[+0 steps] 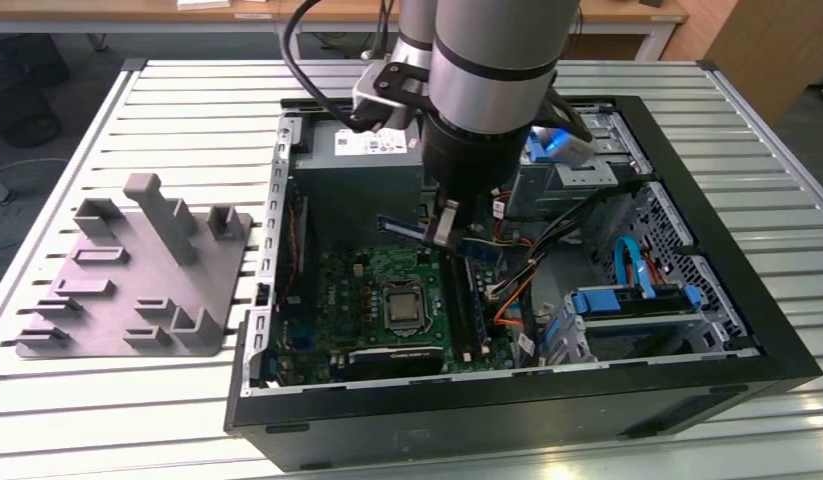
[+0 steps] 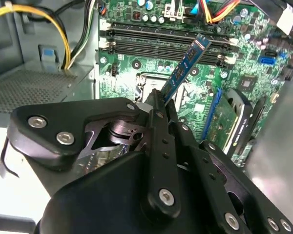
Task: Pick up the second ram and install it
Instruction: 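Insert the second ram into the second slot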
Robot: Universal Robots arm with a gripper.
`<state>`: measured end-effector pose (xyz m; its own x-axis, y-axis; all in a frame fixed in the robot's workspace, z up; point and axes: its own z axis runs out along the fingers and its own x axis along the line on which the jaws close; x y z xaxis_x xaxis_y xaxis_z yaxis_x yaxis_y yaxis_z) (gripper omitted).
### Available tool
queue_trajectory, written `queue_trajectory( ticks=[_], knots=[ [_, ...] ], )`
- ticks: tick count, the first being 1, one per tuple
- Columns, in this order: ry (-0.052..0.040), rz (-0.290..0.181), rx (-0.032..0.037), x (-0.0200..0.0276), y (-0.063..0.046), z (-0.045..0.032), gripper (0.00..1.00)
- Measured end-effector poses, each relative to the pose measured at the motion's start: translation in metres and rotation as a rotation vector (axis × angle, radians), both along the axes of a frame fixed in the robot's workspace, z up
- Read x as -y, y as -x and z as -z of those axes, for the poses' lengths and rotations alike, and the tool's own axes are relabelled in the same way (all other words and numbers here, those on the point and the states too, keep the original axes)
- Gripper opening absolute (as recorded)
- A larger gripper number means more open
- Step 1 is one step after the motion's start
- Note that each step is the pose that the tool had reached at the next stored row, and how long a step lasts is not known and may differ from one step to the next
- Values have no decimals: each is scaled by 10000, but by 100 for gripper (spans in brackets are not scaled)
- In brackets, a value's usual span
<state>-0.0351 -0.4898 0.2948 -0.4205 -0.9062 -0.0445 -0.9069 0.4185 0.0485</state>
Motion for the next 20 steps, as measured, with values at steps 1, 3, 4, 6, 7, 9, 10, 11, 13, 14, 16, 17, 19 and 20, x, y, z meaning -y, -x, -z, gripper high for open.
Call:
queue_trajectory(
  ticks=[1,3,4,6,7,9,10,11,13,14,16,17,19,20],
  knots=[
    [2,160,0,0,0,1,14],
    [6,486,0,0,0,3,14],
    [8,640,0,0,0,3,14],
    [14,934,0,0,0,4,14],
    [18,1092,0,0,0,4,14],
    [20,1421,0,0,0,6,14],
    [21,1595,0,0,0,7,14],
    [22,1741,0,0,0,8,14],
    [23,2057,-1,0,0,9,14],
    [22,2194,-1,0,0,10,14],
    [23,2480,-1,0,0,11,14],
    [23,2623,-1,0,0,12,14],
    [23,2901,-1,0,0,13,14],
    [23,3035,-2,0,0,14,14]
  ],
)
